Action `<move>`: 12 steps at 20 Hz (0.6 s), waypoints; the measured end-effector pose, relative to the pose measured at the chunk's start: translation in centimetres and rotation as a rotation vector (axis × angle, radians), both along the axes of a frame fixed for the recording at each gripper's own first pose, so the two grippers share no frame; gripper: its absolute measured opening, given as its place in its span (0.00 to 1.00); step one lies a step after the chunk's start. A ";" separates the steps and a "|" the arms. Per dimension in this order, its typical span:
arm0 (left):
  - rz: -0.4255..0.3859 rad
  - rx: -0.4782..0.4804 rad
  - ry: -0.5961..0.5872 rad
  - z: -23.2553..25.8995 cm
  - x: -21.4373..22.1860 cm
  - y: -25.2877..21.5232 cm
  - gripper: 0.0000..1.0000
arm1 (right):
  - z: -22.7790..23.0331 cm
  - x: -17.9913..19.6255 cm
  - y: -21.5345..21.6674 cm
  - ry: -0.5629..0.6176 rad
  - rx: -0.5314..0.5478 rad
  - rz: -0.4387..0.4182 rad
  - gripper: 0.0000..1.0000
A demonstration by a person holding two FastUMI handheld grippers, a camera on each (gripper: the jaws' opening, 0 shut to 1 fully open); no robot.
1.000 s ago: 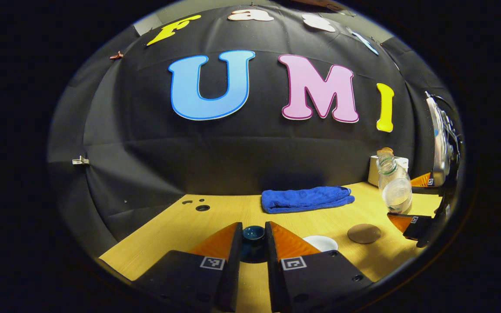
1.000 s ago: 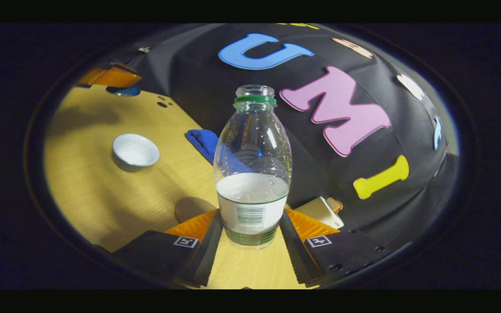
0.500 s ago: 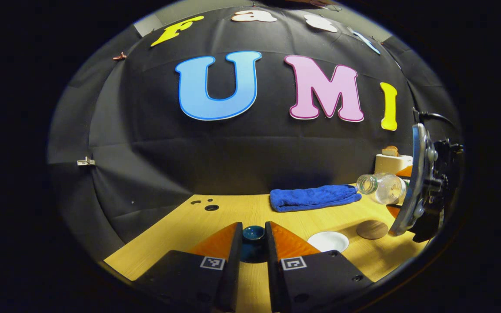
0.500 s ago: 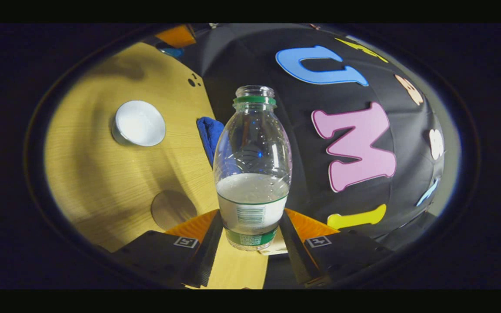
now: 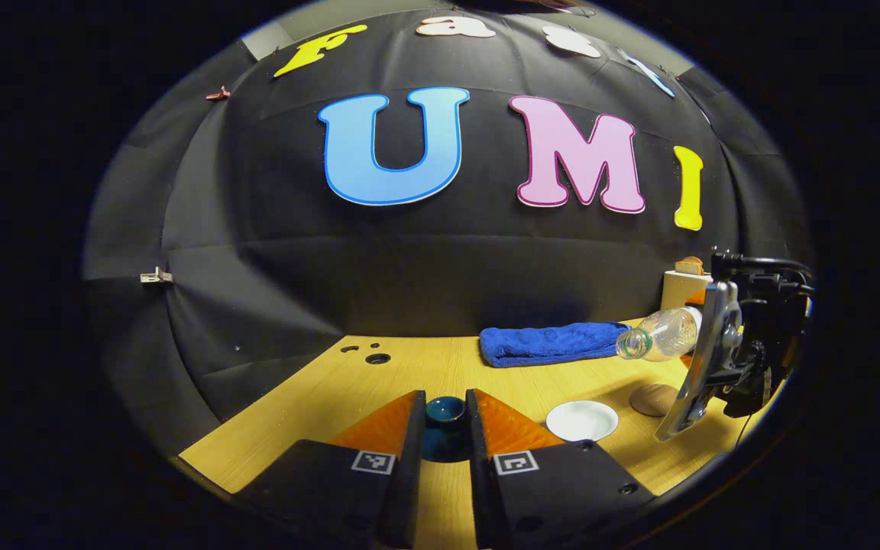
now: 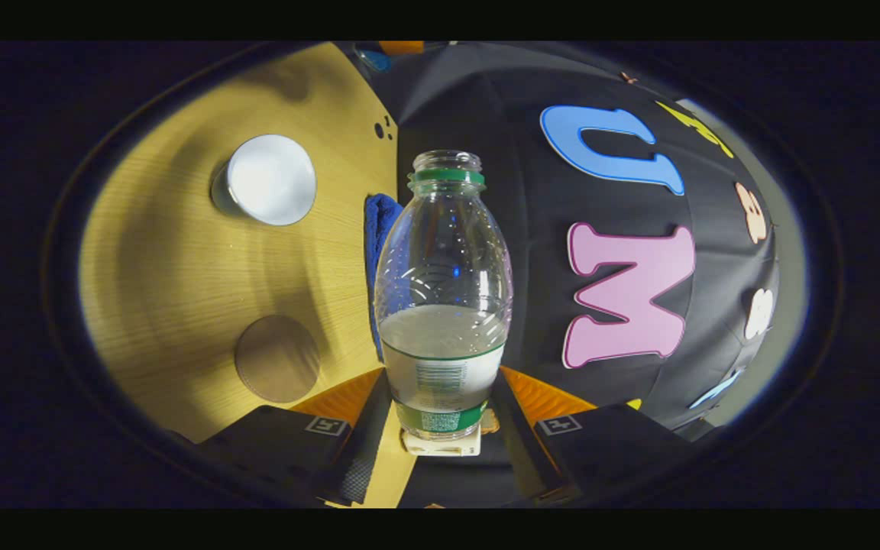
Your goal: Open the teacup lid with one hand, grasp the water bottle and pour water into the teacup with the other hand; after pouring, place the water bottle on the coaster and then close the teacup lid.
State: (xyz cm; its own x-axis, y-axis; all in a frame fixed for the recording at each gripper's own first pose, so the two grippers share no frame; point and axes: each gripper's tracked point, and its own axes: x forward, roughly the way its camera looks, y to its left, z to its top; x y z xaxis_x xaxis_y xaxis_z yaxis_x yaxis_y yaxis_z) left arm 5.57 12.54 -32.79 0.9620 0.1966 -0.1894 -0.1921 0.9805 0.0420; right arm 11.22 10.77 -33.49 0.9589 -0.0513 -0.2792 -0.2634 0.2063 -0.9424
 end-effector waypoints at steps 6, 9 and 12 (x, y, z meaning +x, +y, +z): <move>0.006 -0.011 -0.001 -0.1 -0.3 -0.1 0.32 | -0.4 0.5 0.1 -0.004 -0.105 0.056 0.75; 0.010 -0.012 0.001 -0.1 -0.5 0.1 0.32 | -0.4 0.2 -0.1 -0.003 -0.121 0.080 0.75; 0.013 -0.012 0.004 -0.2 -0.5 0.2 0.32 | -0.1 -0.1 -0.2 -0.008 -0.148 0.100 0.77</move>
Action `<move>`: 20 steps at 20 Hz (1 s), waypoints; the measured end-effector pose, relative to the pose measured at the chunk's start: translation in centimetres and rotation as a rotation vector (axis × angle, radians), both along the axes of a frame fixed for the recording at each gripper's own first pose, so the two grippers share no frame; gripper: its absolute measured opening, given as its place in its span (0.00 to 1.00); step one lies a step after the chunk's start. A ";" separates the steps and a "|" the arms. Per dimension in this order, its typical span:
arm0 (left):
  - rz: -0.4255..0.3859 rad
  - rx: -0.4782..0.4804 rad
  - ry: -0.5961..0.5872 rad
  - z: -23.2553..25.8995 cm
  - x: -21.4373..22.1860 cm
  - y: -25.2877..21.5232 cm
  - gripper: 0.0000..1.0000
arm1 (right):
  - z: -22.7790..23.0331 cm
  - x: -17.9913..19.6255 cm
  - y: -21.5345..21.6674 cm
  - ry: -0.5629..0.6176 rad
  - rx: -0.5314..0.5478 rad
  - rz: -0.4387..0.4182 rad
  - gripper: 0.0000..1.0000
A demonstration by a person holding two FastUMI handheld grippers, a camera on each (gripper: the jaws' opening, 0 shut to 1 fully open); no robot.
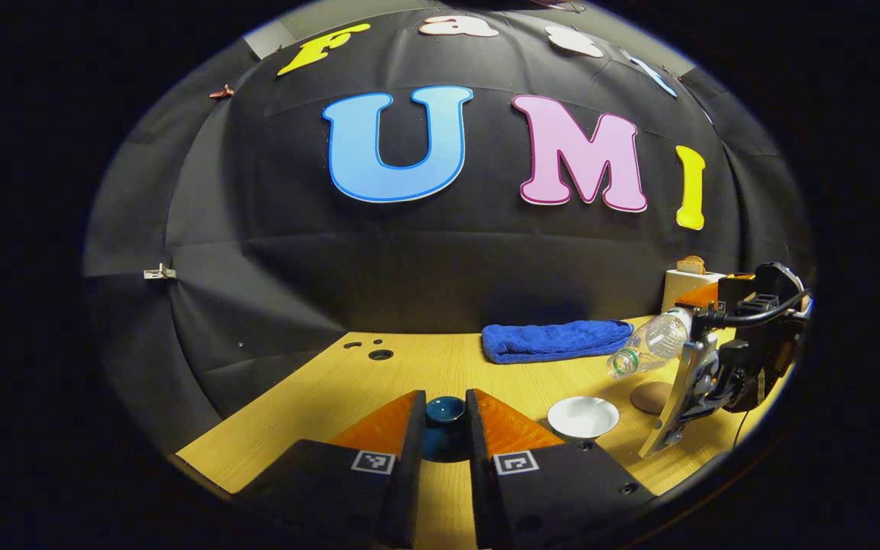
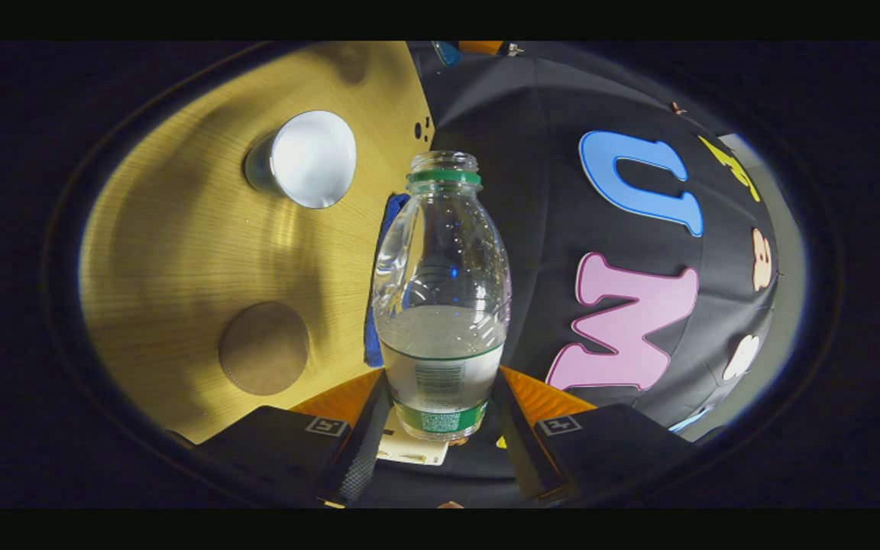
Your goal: Open the teacup lid with one hand, grasp the water bottle and pour water into the teacup with the other hand; after pouring, place the water bottle on the coaster and then close the teacup lid.
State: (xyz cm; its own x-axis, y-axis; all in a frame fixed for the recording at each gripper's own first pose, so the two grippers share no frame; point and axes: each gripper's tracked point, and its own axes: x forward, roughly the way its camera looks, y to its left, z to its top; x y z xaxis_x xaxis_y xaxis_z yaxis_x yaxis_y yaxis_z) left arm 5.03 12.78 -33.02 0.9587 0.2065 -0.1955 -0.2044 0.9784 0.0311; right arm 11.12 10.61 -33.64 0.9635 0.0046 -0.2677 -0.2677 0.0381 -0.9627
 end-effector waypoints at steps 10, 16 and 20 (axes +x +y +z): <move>0.000 0.001 0.003 -0.2 0.2 0.1 0.32 | 0.2 0.2 -0.8 -0.026 -0.079 0.038 0.74; -0.005 -0.007 0.001 -0.3 0.4 0.0 0.32 | 0.1 0.5 -1.6 -0.051 -0.107 0.065 0.75; -0.006 -0.018 0.004 -0.5 0.4 0.1 0.29 | -0.2 0.3 -1.8 -0.087 -0.133 0.085 0.74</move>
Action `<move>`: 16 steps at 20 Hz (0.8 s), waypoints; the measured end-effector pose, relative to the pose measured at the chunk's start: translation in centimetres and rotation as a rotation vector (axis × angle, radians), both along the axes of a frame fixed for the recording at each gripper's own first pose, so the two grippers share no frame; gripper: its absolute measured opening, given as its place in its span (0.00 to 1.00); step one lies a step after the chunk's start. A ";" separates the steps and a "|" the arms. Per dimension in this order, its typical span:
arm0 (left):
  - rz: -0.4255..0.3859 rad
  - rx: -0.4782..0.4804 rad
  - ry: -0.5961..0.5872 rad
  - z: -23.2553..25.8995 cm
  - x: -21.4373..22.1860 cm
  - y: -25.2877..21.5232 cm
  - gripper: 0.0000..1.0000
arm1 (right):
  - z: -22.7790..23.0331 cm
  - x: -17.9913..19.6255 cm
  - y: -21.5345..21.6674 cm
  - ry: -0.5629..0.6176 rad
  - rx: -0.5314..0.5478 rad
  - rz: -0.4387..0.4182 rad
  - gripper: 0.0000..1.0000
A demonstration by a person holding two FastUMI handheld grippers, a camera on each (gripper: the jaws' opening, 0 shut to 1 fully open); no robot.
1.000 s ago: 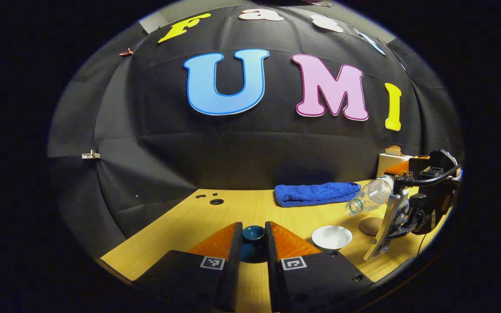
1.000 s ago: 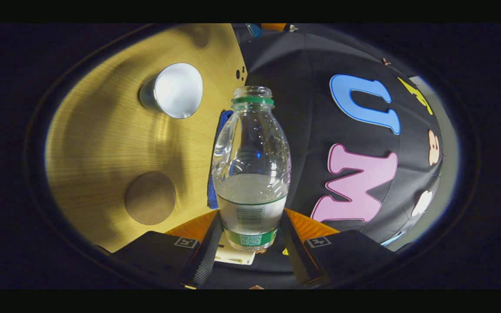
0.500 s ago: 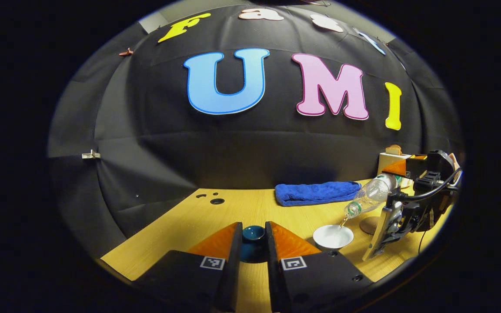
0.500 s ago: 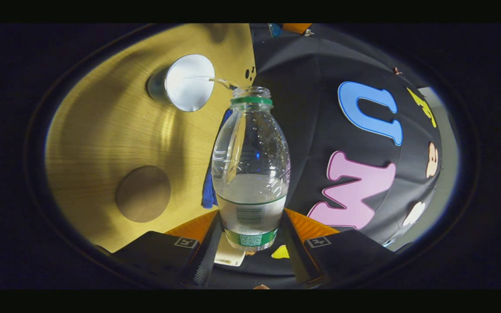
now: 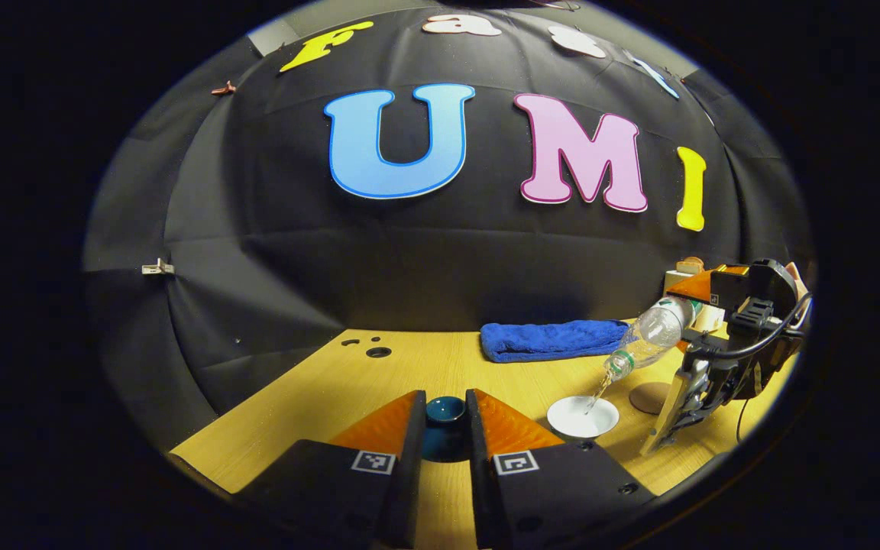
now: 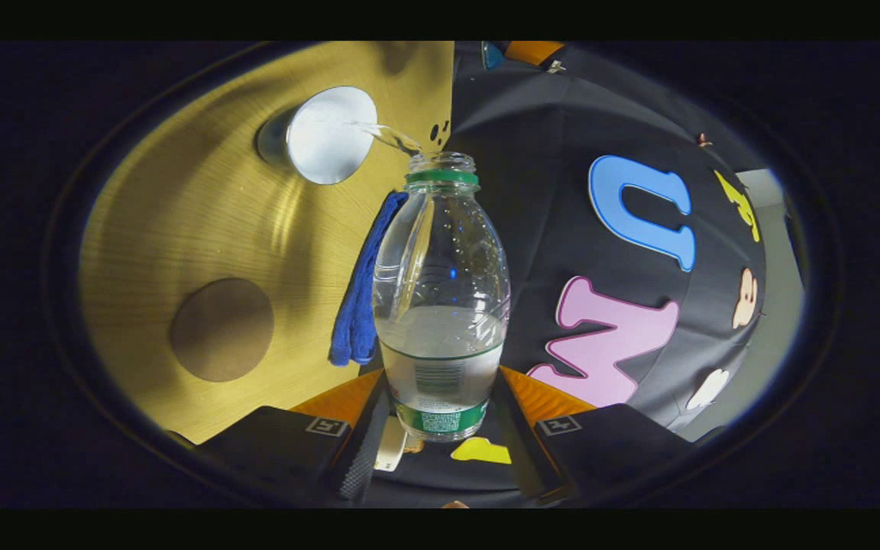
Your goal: Open the teacup lid with one hand, grasp the water bottle and pour water into the teacup with the other hand; after pouring, place the water bottle on the coaster and then close the teacup lid.
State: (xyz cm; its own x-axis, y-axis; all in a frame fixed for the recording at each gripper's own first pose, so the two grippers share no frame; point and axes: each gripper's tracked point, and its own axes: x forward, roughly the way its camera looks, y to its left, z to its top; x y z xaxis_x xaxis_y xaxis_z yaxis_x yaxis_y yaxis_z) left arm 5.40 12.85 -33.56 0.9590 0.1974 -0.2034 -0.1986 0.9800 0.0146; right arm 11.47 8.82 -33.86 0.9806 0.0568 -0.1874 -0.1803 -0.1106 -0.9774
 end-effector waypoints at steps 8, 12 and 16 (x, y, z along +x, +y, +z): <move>0.007 -0.003 0.003 -0.2 -0.2 0.2 0.32 | -0.1 0.0 0.0 -0.033 -0.041 0.031 0.74; 0.007 0.002 0.003 -0.3 -0.3 0.3 0.33 | 0.0 0.2 0.3 -0.049 -0.072 0.061 0.74; 0.015 0.011 0.001 -0.3 -0.3 0.7 0.33 | 0.2 0.2 0.3 -0.073 -0.093 0.086 0.74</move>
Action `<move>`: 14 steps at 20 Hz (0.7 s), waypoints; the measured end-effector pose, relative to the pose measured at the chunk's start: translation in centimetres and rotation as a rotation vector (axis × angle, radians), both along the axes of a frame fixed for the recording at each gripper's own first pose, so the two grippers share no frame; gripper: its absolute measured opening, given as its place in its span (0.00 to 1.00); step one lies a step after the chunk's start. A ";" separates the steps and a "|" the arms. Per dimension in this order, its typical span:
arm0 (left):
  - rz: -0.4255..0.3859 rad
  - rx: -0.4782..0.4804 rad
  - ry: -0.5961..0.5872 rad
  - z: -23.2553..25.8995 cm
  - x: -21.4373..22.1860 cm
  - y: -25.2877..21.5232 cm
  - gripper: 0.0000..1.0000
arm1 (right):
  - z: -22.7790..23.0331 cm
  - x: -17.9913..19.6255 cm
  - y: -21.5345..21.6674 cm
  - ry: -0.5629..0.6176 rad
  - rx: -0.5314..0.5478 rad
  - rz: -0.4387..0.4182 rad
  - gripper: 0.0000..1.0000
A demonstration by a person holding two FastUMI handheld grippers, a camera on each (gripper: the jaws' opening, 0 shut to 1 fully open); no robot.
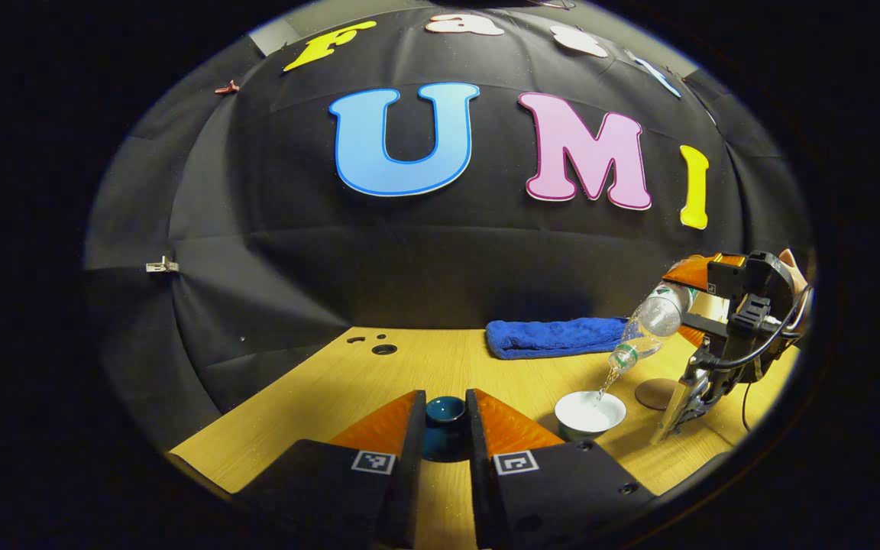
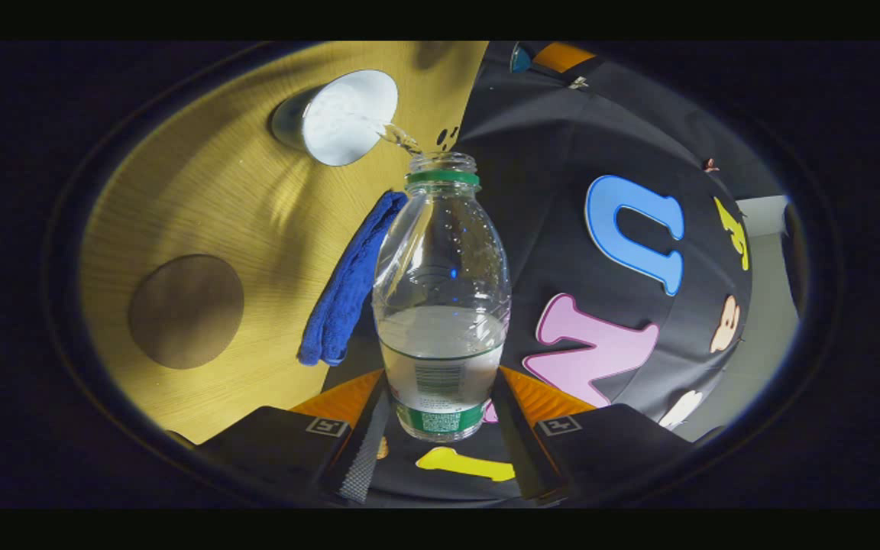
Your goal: Open the teacup lid with one hand, grasp the water bottle and pour water into the teacup with the other hand; after pouring, place the water bottle on the coaster and then close the teacup lid.
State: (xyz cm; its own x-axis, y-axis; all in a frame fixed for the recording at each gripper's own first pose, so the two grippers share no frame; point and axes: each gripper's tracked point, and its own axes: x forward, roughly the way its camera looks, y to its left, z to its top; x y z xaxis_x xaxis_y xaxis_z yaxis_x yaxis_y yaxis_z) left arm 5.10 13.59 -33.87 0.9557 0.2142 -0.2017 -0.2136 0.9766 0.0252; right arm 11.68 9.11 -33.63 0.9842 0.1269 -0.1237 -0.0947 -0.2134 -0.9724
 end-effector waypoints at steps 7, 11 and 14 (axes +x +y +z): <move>0.007 0.000 -0.003 0.2 -0.5 0.4 0.32 | 0.0 -0.1 -0.2 -0.047 -0.062 0.053 0.74; 0.008 -0.005 -0.006 0.2 -0.6 0.4 0.32 | 0.2 -0.2 -0.1 -0.074 -0.095 0.079 0.74; 0.007 -0.012 -0.008 0.1 -0.8 0.3 0.33 | 0.4 0.2 -0.1 -0.106 -0.108 0.113 0.74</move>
